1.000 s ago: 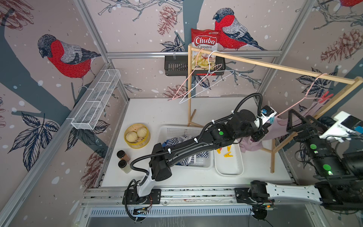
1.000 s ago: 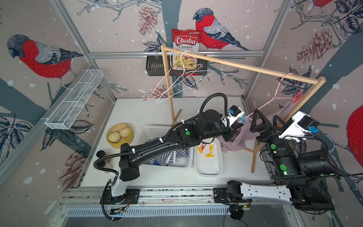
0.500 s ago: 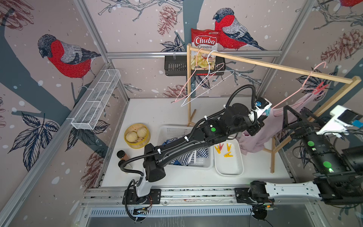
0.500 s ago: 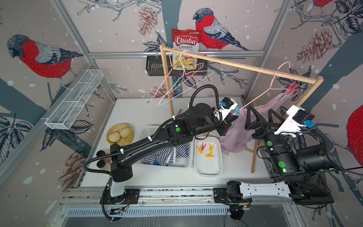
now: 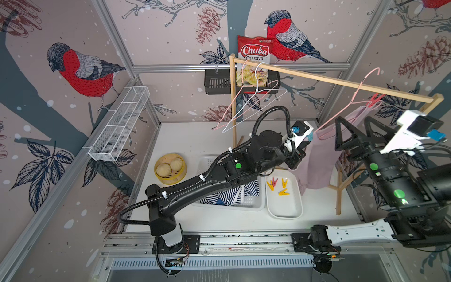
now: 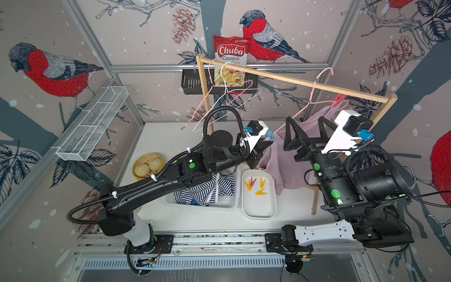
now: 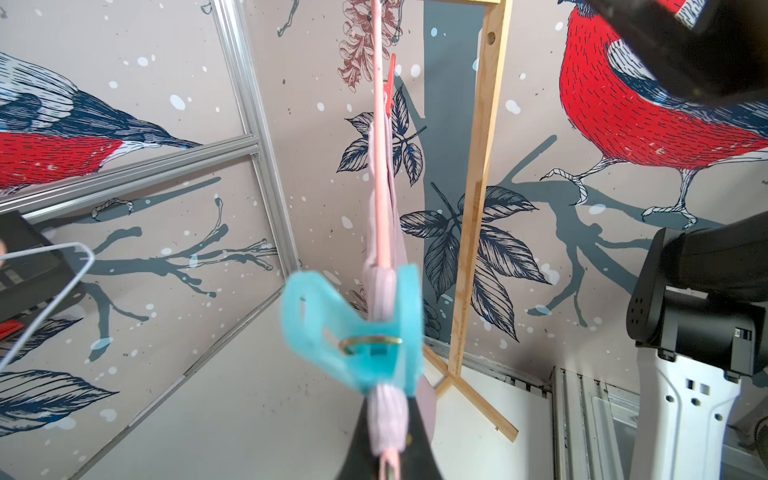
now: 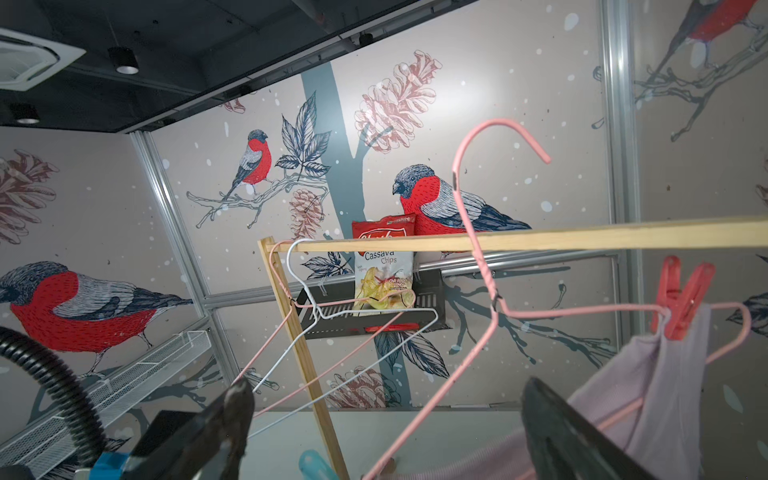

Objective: Remove the clothespins securing tank tops to the hanger
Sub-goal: Pick up the hanger from the clothesline.

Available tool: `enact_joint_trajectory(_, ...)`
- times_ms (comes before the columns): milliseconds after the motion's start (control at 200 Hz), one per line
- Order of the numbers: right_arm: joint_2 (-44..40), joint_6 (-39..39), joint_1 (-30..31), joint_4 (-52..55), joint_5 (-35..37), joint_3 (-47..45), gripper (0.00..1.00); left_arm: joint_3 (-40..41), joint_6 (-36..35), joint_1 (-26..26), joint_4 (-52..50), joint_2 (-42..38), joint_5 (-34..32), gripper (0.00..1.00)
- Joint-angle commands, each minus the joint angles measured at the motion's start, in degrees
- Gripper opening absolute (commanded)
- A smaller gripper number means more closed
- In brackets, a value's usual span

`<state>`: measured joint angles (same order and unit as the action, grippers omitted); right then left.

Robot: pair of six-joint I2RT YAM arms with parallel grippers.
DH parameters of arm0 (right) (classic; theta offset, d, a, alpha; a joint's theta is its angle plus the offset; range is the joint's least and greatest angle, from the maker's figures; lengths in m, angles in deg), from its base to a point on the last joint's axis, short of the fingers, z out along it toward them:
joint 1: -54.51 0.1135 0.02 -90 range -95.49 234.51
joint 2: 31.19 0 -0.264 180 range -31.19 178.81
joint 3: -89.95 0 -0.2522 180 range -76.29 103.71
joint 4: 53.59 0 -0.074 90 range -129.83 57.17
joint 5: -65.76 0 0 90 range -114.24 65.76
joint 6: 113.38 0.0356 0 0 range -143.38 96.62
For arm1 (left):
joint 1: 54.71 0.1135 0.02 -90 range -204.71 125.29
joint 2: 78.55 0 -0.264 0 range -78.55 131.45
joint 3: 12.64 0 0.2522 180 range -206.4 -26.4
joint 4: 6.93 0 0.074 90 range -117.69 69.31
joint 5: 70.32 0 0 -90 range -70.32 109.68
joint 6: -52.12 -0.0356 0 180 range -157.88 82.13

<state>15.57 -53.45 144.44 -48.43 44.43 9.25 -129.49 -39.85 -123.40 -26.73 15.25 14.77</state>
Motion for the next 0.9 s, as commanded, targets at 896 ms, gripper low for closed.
enact_joint_trajectory(896, 22.4, 39.1, -46.2, 27.2, -65.0, 17.2, 1.00, 21.2, 2.0, 0.2, -11.5, -31.1, -20.9, 0.00)
